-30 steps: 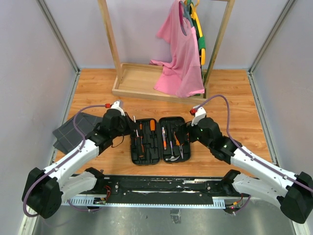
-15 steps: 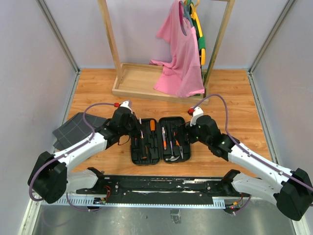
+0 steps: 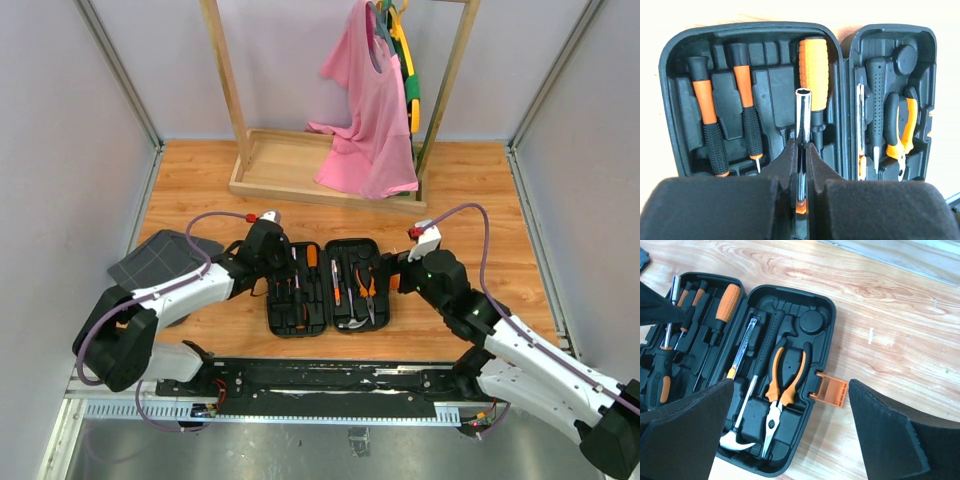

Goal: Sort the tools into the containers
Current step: Place the screwdriver in the storage box.

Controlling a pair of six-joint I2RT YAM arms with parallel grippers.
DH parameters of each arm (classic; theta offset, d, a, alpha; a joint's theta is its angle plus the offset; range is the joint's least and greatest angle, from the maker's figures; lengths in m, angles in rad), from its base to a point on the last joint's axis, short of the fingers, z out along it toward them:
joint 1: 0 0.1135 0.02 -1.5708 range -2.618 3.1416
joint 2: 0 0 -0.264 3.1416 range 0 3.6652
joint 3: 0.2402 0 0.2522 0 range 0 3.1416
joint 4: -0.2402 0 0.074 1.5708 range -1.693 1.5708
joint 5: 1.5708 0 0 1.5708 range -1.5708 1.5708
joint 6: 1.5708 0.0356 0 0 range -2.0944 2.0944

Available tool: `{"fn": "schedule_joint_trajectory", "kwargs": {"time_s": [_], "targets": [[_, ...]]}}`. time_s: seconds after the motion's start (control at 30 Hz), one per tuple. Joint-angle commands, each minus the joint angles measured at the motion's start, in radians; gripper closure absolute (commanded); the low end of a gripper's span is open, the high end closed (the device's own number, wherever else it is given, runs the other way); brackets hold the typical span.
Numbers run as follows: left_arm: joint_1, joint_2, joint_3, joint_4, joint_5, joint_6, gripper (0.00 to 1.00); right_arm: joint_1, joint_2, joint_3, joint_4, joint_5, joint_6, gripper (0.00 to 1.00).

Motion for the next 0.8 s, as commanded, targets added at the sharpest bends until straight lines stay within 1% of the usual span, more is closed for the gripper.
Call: {"fn": "schedule_joint_trajectory", "kwargs": {"time_s": [0.0, 0.1, 0.23, 0.43, 0.63, 0.77], "targets": [[-0.021, 0.029, 0.031, 0.038, -0.018, -0.012, 1.0, -0.008, -0.06, -0.037, 0.051, 0.104, 0.011, 0.02], [-0.031, 0.043, 0.029, 0.041, -0.021, -0.018, 0.99, -0.008, -0.092, -0.079, 0.103, 0.165, 0.007, 0.02], [-0.044, 0.06, 0.021, 0.044, -0.035, -0.024, 0.99, -0.008, -0.107, -0.092, 0.112, 0.232, 0.025, 0.02], [-0.048, 0.081, 0.012, 0.046, -0.052, -0.029, 0.92, -0.008, -0.078, -0.075, 0.086, 0.252, 0.026, 0.02], [-0.048, 0.09, 0.007, 0.045, -0.07, -0.031, 0.82, -0.008, -0.05, -0.05, 0.049, 0.249, 0.025, 0.02], [-0.048, 0.093, 0.0, 0.049, -0.071, -0.029, 0.79, -0.008, -0.055, -0.053, 0.049, 0.262, 0.04, 0.02]]}}
